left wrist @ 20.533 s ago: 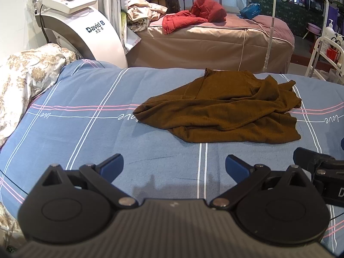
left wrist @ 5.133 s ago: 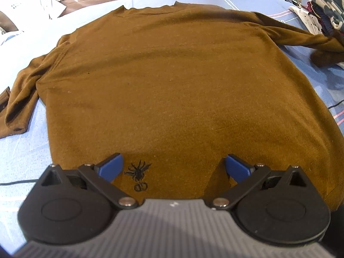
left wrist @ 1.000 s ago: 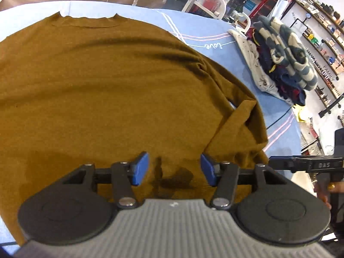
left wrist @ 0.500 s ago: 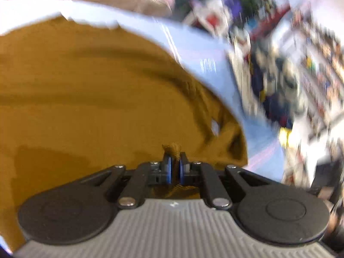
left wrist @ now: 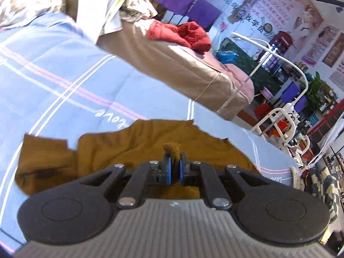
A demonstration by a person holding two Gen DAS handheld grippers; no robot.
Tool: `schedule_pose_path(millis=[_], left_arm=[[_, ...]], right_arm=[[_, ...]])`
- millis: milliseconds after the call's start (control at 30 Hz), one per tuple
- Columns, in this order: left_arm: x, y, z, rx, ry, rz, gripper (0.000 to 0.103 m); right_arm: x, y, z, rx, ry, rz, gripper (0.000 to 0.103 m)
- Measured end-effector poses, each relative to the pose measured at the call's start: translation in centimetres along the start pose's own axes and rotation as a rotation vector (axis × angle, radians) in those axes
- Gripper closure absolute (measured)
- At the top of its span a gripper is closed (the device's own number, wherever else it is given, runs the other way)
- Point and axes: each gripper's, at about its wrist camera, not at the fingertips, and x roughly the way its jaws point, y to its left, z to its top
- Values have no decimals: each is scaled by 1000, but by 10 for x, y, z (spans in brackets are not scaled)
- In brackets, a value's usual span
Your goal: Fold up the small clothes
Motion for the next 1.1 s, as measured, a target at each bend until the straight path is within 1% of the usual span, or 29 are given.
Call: schedule_pose_path(millis=[67,133,200,233,267,300,333,367,400,433,467,500,600,667,733,767,800,833,867,900,933,967,1033,1100], left_arm=[[-1,11,-3,-7,-2,40,96],[-4,24,-3,-24,-11,69,96],[-3,38,-1,-54,5,62,96],[-1,41,-1,-62,16,59,96],[2,39,-3,-60,20,60,96],[4,37,-3,-51,24,60,96],[5,35,-3,-43,27,55,96],[6,34,-3,-39,27,51,96],[6,31,-4,-37,29,49,96],[9,30,-4,-34,32,46,96],[11,29,-4,-30,34,47,96],[11,28,-4,-25,36,53,96],[14,28,-8,-28,51,58,96],[21,33,-14,-49,75,61,95],[31,38,-20,-62,107,74,95],[37,39,-25,-62,125,87,95],[42,41,-30,-60,145,100,95],[47,42,-35,-63,165,114,95],[52,44,-41,-69,182,124,95],[55,46,-46,-71,196,130,95],[57,48,-51,-71,208,133,94],[59,49,-55,-73,215,136,94],[60,53,-61,-79,225,136,93],[60,54,-64,-81,225,134,92]], right_arm=[[20,5,12,-77,12,-77,6],[37,5,21,-129,1,-102,6],[56,3,25,-196,1,-143,8],[68,3,27,-239,18,-169,11],[79,2,29,-276,41,-198,20],[87,2,31,-300,56,-219,42],[93,2,33,-319,54,-216,52],[96,2,34,-341,43,-209,54],[97,2,35,-364,32,-217,60],[96,2,37,-373,14,-234,71],[92,-1,40,-348,-8,-240,95],[85,-7,43,-292,-29,-242,98],[65,-36,43,-112,-64,-288,99],[52,-59,35,24,-59,-266,99],[47,-77,21,121,-19,-231,97],[47,-85,14,168,-4,-221,90],[45,-91,8,207,0,-216,81],[43,-94,5,227,-10,-201,79],[41,-94,5,224,-10,-198,73],[38,-90,7,202,-5,-216,56],[34,-85,9,168,-7,-239,47],[30,-78,11,134,-21,-255,40],[18,-72,19,96,-56,-246,39],[10,-72,27,94,-71,-231,39]])
